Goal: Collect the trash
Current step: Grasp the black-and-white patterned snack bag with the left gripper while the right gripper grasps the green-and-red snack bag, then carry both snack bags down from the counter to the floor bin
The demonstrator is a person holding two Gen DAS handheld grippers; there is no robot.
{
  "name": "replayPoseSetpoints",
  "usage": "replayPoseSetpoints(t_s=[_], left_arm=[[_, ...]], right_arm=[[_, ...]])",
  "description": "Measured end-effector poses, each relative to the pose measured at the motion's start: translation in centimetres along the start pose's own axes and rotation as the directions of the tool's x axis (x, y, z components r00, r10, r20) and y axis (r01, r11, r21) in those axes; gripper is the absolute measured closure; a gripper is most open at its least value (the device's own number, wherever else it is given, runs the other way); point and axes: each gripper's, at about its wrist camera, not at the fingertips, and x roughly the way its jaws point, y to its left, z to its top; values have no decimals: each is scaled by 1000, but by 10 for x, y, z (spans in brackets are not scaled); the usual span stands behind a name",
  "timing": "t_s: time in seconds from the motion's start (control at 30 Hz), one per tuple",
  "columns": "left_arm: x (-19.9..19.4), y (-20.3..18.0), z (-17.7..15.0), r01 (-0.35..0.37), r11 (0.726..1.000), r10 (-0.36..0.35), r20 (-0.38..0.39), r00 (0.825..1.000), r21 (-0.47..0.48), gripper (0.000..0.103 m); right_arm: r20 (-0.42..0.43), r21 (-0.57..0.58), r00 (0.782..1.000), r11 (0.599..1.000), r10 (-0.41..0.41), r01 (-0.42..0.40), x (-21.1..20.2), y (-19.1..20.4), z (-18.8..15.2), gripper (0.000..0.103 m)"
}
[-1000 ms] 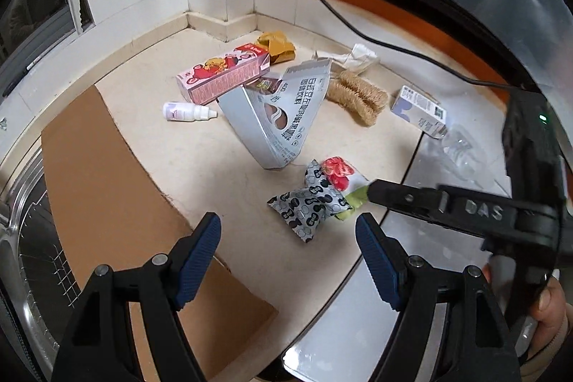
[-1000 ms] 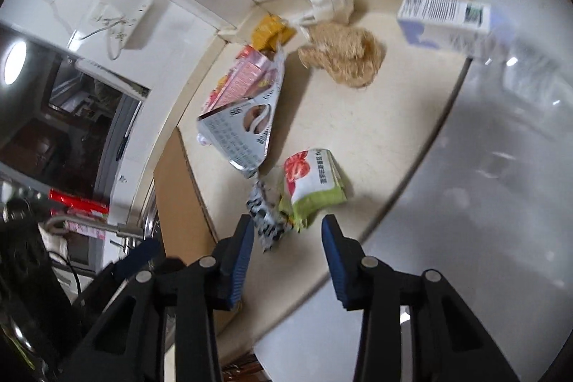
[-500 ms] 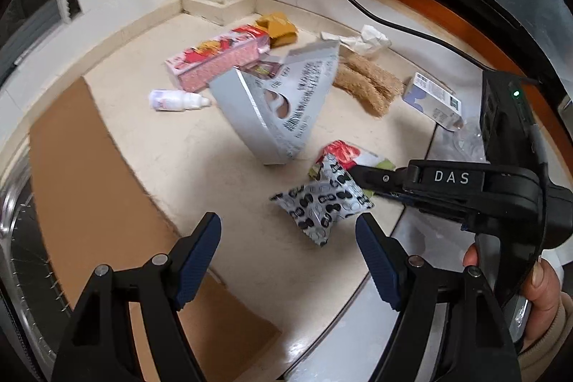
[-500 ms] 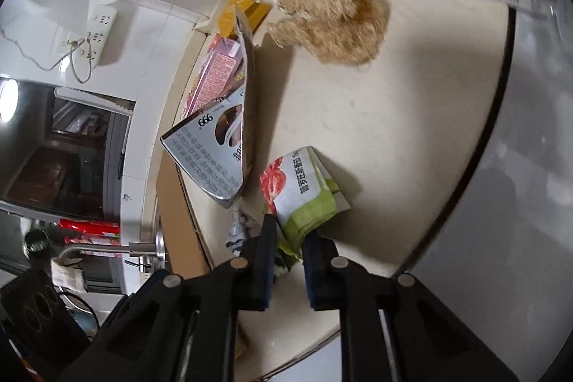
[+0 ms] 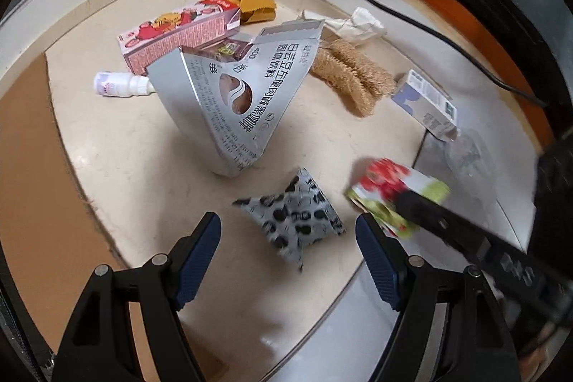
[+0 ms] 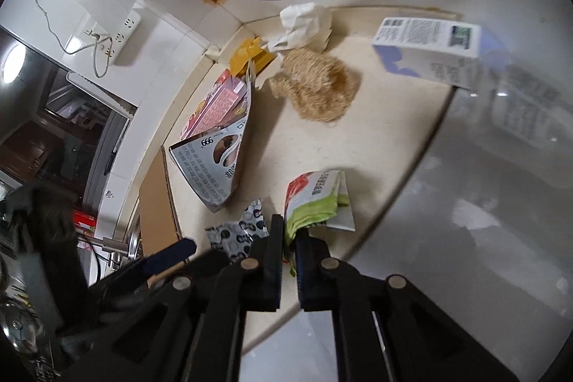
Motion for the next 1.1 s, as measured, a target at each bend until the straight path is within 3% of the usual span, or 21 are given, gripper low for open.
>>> replayPoseSetpoints(t_s=[0.23, 0.43, 0.5, 0.53, 0.63, 0.83, 1.1], left_arm=[[23, -12, 12, -29, 999, 28, -22, 999, -32, 29], [35, -22, 8, -78, 997, 79, -59, 995, 5, 57], [33, -24, 5, -86, 996, 87, -42, 995, 12, 62], [32, -24, 4, -88, 996, 88, -36, 995, 15, 69], [26, -23, 0, -94, 996, 94, -18, 995, -1, 71], [-8, -25, -12, -112, 994, 112, 49, 993, -5, 72], [-95, -28, -47, -140, 990, 138, 157, 978, 0, 72]], right_arm=[[13, -30, 1000, 999, -23, 23, -7, -5, -3, 97], [13, -37, 1000, 999, -29, 29, -9, -7, -6, 97], [14, -38, 999, 999, -30, 30, -12, -10, -8, 97], [14, -40, 999, 999, -31, 31, -13, -10, -9, 97], [15, -47, 999, 998, -33, 33, -15, -9, -12, 97], [33, -91, 999, 995, -28, 31, -28, 5, -21, 97], [100, -196, 995, 980, -20, 39, -74, 50, -49, 97]])
